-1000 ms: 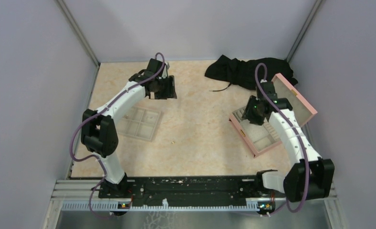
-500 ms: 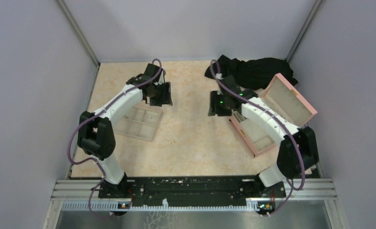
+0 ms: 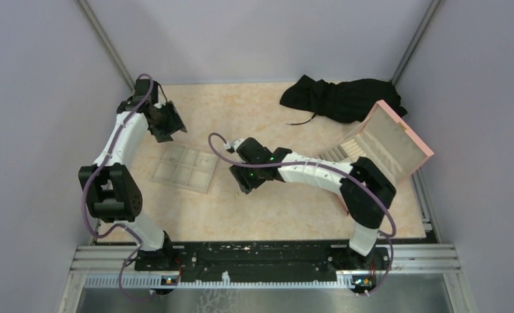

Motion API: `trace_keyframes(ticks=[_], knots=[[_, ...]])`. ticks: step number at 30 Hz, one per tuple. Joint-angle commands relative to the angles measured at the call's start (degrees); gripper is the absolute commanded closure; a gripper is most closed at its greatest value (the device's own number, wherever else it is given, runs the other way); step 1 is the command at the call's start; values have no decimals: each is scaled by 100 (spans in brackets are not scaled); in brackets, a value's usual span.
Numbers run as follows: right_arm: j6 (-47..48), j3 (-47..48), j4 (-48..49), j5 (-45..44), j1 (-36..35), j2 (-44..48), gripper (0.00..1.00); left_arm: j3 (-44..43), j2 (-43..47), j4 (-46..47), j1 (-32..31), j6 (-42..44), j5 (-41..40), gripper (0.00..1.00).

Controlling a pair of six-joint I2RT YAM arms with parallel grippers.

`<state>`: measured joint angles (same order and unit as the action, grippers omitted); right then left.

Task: Organize the mixed jewelry

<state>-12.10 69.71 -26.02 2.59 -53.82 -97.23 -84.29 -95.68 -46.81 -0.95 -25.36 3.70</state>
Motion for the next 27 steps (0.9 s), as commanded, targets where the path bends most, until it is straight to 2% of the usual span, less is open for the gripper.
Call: trace_keyframes(ticks=[1,10,27], knots=[[-3,536,288,-238,-204,-634,47,-147,210,-278,352,-216,139,34],[-419,925,168,-849,-494,-1259,47,27,383,-215,399,-84,88,34],[-523,1161,307,-616,-684,-1618,47,106,412,-209,407,96,113,34]])
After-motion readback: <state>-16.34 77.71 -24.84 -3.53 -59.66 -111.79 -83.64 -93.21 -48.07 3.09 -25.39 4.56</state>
